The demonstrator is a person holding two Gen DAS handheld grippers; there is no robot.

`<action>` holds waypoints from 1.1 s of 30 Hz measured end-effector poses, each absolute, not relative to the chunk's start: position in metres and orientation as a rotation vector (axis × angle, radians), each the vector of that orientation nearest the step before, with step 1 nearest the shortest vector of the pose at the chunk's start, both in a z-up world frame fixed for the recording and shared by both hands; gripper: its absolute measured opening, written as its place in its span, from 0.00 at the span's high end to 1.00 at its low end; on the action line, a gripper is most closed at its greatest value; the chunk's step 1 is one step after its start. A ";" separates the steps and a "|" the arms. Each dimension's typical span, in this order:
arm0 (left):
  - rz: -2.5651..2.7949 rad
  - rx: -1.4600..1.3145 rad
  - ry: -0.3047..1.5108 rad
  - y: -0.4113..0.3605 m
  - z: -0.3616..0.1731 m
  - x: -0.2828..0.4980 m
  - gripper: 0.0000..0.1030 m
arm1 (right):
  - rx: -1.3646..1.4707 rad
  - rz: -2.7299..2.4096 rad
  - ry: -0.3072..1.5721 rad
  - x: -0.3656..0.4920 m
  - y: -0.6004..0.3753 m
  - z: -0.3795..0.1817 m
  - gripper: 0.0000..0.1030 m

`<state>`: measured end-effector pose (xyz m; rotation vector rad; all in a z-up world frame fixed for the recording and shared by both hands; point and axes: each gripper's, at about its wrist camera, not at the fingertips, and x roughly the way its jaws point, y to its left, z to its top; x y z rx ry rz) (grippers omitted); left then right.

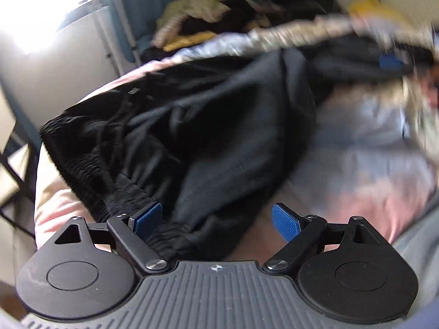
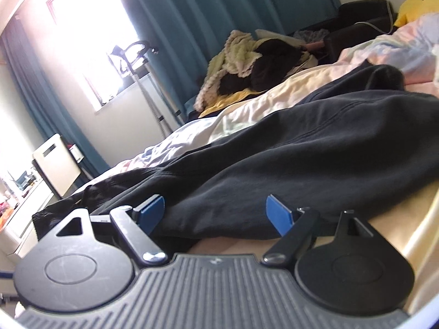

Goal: Fold clothes
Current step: 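Lower the cuff onto the sweatpants and grasp the leg fabric with the left tool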

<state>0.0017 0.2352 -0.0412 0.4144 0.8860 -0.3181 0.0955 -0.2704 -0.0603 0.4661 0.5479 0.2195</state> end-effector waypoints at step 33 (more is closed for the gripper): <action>-0.037 -0.182 0.751 0.343 -0.017 -0.083 0.43 | 0.516 0.019 0.506 0.073 -0.311 -0.056 0.19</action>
